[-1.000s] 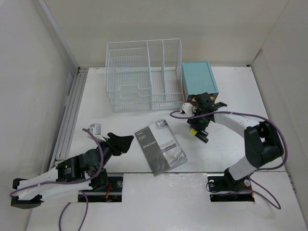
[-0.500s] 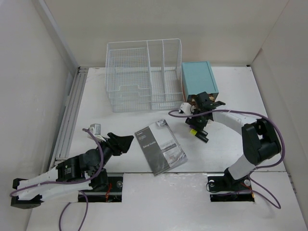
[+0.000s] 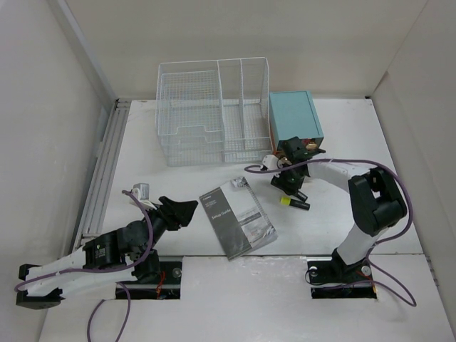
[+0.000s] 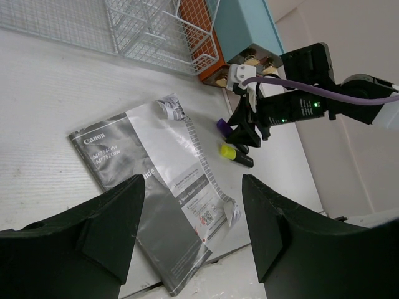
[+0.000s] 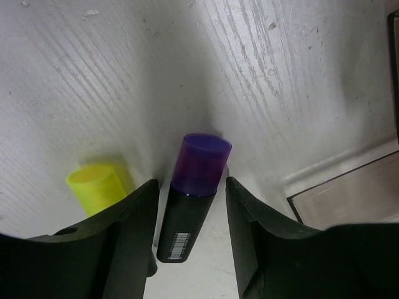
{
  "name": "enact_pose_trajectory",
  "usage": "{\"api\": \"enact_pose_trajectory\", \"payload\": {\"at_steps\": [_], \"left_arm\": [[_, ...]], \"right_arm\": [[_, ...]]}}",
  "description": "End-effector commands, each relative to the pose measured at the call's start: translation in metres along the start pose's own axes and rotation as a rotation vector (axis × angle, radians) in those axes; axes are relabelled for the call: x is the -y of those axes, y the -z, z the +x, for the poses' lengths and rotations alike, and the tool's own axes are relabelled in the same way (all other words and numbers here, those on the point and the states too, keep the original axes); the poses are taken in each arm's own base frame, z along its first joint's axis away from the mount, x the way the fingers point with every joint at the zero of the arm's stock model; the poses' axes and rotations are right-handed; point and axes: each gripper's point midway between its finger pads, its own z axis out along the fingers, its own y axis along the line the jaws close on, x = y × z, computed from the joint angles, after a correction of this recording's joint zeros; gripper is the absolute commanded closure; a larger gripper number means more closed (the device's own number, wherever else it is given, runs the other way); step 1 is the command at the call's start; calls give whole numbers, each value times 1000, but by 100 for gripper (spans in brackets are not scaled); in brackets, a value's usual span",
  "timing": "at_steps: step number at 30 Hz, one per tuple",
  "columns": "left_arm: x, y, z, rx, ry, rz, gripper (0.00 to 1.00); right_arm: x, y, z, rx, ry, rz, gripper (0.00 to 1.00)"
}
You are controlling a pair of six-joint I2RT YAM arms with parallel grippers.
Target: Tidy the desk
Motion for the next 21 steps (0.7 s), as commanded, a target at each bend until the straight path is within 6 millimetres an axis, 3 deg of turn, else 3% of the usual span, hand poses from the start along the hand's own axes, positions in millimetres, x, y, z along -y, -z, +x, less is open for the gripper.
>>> {"api": "enact_pose_trajectory", "payload": {"at_steps": [1, 4, 6, 7, 10, 13, 14, 21], "left_arm": [[6, 1, -5, 15, 19, 27, 40], [6, 2, -7, 19, 26, 32, 40], [6, 2, -7, 19, 26, 32, 40], [6, 2, -7, 19, 26, 32, 40], [6, 2, -7, 19, 26, 32, 40], [6, 2, -7, 19, 26, 32, 40], [6, 2, -7, 19, 26, 32, 40], [7, 2, -5, 12, 26, 38, 40]], "right_arm": [[4, -4, -5, -7, 3, 2, 47], [1, -4, -4, -8, 2, -10, 60], [-3, -4, -4, -7, 0, -27, 79], [-2, 2, -9, 16, 3, -19, 83], [-6, 15, -17, 69, 9, -22, 87], [-2, 47, -42, 189, 41, 9, 90], [2, 64, -54, 244, 53, 36, 90], [30, 121, -74, 412, 43, 153, 94]]}}
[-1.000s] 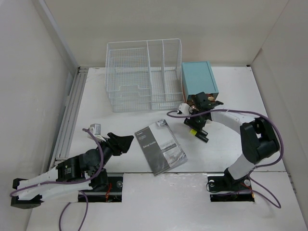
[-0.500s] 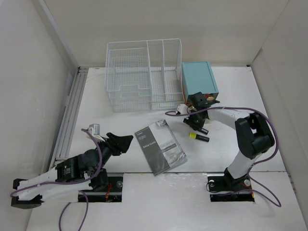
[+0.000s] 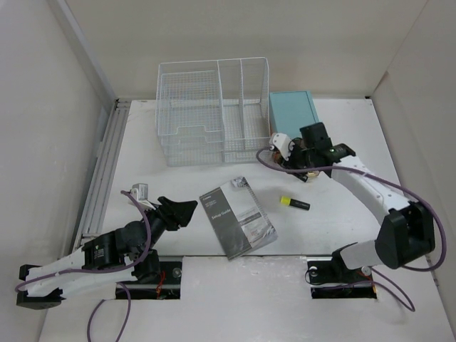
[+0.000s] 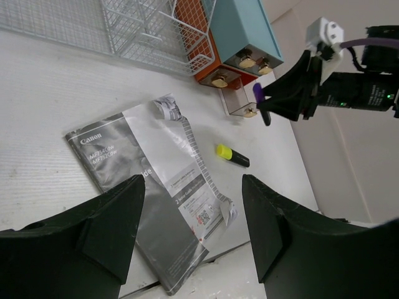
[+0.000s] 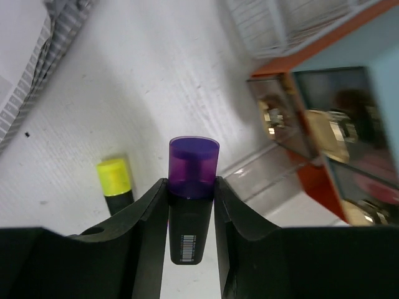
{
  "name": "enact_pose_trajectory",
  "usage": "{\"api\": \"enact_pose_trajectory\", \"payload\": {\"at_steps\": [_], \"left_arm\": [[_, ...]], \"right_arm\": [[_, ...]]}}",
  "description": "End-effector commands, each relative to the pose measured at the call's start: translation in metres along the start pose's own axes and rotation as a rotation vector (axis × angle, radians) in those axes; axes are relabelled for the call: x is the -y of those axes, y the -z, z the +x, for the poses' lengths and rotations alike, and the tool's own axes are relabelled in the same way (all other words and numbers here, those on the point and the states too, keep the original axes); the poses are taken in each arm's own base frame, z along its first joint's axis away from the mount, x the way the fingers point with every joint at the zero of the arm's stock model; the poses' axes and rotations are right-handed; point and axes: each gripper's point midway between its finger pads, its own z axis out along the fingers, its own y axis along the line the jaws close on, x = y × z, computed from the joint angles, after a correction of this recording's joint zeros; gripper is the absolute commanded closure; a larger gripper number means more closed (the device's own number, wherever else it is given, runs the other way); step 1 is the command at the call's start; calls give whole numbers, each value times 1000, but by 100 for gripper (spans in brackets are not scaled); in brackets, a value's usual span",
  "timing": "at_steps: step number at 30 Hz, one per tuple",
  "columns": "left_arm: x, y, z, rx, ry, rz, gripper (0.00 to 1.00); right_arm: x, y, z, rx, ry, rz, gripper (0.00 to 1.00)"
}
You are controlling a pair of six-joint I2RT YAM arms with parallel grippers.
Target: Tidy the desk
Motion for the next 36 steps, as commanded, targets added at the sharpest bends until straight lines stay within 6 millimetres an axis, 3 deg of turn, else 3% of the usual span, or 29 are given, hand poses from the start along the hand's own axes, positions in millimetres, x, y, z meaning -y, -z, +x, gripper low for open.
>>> {"api": "enact_pose_trajectory", "payload": {"at_steps": [1, 3, 8, 10, 13, 17, 20, 30, 36], "left_arm": [[6, 1, -4, 9, 15, 27, 40], [6, 1, -4, 9, 15, 27, 40], [6, 1, -4, 9, 15, 27, 40], [6, 1, -4, 9, 15, 27, 40], [6, 1, -4, 9, 15, 27, 40], [6, 1, -4, 9, 15, 27, 40], [6, 1, -4, 9, 15, 27, 40], [6, 1, -4, 9, 15, 27, 40], [8, 2, -7, 13, 21, 32, 40]], "right_arm": [[31, 29, -32, 145, 15, 104, 94], [39, 33, -27, 166, -2, 147, 95], [83, 49, -18, 205, 50, 322, 96], [88, 49, -15, 201, 104, 312, 96], [85, 40, -4, 217, 149, 205, 96], [90, 40, -7, 258, 204, 167, 98], [83, 29, 0, 265, 247, 87, 100], [90, 22, -2, 302, 283, 58, 100], [91, 7, 9, 294, 246, 9, 100]]}}
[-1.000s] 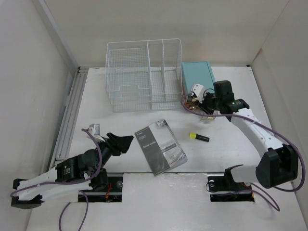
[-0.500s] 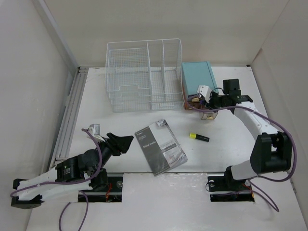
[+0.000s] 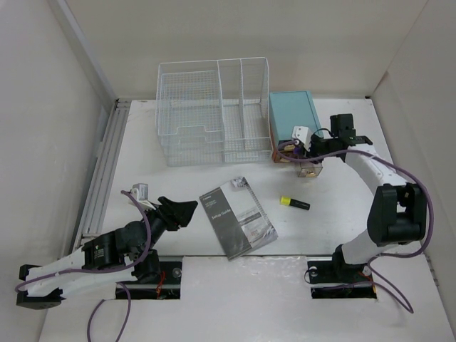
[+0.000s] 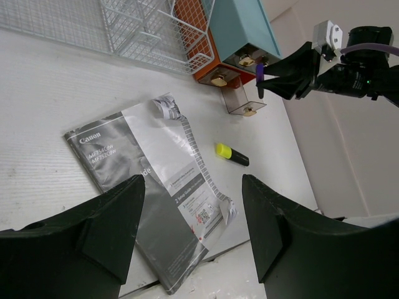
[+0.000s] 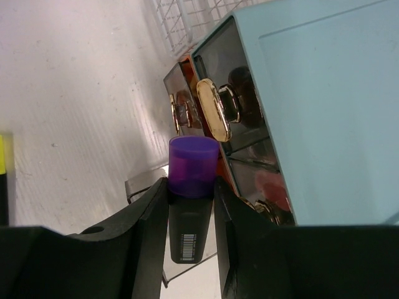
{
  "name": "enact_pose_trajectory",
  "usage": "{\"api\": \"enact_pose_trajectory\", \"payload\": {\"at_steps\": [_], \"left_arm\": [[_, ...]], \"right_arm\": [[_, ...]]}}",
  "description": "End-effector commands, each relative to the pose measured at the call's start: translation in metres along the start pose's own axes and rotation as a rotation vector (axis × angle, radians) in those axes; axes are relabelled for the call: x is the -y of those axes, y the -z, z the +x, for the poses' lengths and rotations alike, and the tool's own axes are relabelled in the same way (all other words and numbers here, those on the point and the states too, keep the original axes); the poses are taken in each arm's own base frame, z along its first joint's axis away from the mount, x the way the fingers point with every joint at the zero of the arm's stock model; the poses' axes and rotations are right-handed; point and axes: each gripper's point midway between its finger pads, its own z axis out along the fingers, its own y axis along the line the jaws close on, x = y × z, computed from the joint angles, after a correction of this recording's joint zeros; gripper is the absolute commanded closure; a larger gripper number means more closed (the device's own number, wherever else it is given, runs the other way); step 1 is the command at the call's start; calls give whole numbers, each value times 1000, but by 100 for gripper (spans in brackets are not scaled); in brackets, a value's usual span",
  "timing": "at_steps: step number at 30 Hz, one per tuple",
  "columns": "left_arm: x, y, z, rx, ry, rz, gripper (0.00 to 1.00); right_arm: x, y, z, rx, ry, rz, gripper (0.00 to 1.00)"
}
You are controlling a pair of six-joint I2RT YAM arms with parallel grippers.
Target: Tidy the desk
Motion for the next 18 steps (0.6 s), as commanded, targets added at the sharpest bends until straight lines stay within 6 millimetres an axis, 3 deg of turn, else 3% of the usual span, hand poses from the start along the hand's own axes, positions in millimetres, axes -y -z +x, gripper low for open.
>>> {"api": "enact_pose_trajectory", "payload": {"at_steps": [1, 6, 11, 18], "left_arm": [[6, 2, -6, 14, 15, 24, 40], [6, 2, -6, 14, 15, 24, 40], [6, 2, -6, 14, 15, 24, 40], [6, 2, -6, 14, 15, 24, 41]], "right_arm": [[8, -1, -11, 57, 27, -13, 100], [3, -6, -2, 53, 1, -33, 100], [7, 2, 14, 35, -23, -10, 100], [-12, 7, 30, -3, -114, -70, 100]]}}
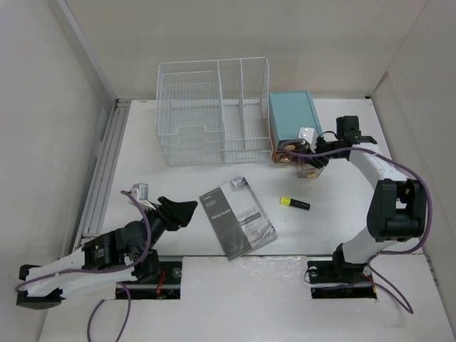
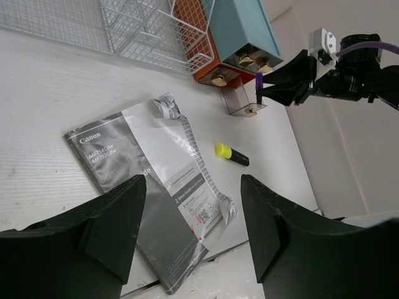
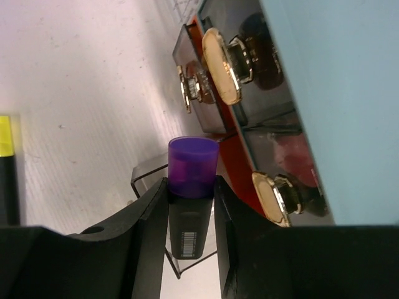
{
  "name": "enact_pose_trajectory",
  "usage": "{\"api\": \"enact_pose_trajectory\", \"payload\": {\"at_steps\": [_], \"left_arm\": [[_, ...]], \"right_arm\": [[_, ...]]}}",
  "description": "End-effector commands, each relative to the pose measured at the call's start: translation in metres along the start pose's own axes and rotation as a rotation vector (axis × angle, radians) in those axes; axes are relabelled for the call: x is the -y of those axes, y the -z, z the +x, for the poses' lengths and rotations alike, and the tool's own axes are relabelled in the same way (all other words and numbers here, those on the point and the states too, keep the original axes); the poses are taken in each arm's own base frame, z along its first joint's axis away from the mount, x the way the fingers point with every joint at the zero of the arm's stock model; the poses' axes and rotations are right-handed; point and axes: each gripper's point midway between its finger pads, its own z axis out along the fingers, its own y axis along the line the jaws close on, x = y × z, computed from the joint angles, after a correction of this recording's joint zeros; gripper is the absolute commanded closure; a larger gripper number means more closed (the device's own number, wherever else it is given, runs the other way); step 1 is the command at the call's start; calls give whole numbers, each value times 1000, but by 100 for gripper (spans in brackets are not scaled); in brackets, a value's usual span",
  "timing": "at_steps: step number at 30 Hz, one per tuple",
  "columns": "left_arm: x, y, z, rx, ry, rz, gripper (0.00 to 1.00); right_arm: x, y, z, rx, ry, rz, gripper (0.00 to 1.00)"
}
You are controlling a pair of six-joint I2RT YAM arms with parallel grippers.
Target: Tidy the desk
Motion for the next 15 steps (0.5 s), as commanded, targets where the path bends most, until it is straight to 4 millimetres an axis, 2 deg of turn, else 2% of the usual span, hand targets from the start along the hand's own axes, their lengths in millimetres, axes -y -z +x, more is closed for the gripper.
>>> {"api": "enact_pose_trajectory", "payload": {"at_steps": [1, 7, 13, 15], "left_arm": [[6, 2, -6, 14, 15, 24, 41], [6, 2, -6, 14, 15, 24, 41], [6, 2, -6, 14, 15, 24, 41], [6, 2, -6, 14, 15, 24, 41]], "right_arm": [[-9, 6, 3, 2, -25, -42, 100], [-32, 10, 7, -26, -87, -120, 100], [-37, 13, 9, -46, -147, -131, 100], [-30, 15, 6, -45, -160, -98, 100]]}}
